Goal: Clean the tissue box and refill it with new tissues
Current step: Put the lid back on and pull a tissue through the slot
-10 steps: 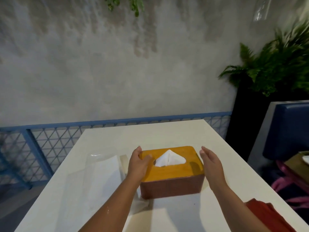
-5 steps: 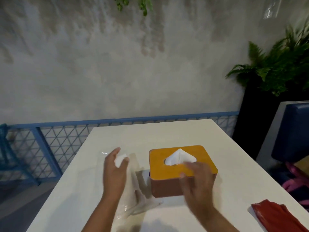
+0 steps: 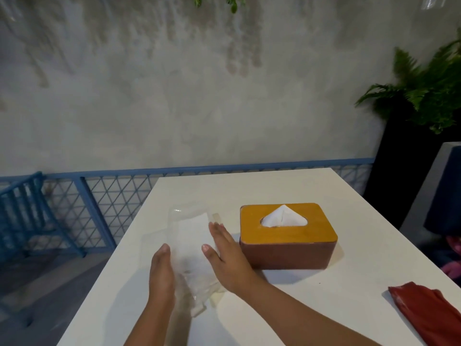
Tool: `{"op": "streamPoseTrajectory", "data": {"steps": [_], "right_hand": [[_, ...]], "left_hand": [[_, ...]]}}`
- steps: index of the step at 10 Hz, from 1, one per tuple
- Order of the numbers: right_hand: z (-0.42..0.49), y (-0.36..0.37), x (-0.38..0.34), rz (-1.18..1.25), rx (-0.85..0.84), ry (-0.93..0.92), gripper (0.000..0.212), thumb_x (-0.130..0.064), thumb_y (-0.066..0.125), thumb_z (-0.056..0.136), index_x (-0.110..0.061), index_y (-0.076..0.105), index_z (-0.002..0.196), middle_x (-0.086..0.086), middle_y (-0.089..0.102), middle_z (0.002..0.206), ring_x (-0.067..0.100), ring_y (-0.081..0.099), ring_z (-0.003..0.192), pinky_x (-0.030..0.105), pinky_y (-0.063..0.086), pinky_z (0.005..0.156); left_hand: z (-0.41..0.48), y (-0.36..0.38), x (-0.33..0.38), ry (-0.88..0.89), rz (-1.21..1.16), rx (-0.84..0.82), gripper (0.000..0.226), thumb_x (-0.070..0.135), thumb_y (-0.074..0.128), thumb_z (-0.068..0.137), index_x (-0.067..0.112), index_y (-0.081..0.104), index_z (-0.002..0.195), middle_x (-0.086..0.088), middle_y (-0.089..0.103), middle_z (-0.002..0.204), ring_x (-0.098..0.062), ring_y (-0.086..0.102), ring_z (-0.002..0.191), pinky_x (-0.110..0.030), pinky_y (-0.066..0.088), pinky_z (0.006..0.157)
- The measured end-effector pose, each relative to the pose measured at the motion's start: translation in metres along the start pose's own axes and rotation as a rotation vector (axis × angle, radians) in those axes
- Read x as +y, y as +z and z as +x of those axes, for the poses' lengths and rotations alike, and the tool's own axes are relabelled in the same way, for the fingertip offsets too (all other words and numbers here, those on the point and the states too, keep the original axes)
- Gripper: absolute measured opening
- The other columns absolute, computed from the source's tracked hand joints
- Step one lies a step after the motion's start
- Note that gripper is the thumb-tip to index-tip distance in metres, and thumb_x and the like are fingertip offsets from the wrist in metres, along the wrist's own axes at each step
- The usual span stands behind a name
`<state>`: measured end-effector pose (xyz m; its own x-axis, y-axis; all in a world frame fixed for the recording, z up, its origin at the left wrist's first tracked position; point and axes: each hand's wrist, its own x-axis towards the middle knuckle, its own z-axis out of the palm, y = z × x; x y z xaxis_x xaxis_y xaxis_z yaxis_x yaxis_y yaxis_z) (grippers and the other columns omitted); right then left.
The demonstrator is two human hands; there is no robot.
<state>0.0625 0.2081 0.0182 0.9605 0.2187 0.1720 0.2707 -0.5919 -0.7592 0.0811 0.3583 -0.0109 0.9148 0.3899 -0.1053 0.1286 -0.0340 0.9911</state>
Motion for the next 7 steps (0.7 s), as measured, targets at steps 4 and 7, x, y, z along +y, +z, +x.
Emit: {"op": "streamPoseTrajectory", "data": {"steps": [4, 7], "right_hand": [[-0.010, 0.023, 0.004, 0.195, -0.044, 0.439, 0.059, -0.061, 0.028, 0.093, -0.036, 0.025, 0.146, -0.003, 0.032, 0.152, 0.021, 0.030, 0.140, 0.039, 0.022, 0.115], [-0.023, 0.015, 0.006, 0.357, 0.158, 0.205, 0.047, -0.034, 0.049, 0.096, -0.013, 0.044, 0.138, 0.000, 0.049, 0.137, 0.017, 0.042, 0.130, 0.036, 0.032, 0.111]], "left_hand": [[-0.014, -0.007, 0.000, -0.045, -0.084, -0.056, 0.051, 0.044, 0.023, 0.099, 0.014, 0.043, 0.135, -0.005, 0.046, 0.137, -0.024, 0.041, 0.127, -0.036, 0.029, 0.105], [-0.011, -0.017, 0.000, -0.062, -0.076, -0.003, 0.051, 0.048, 0.030, 0.097, 0.017, 0.044, 0.134, 0.002, 0.046, 0.135, -0.023, 0.041, 0.128, -0.039, 0.028, 0.112]]}}
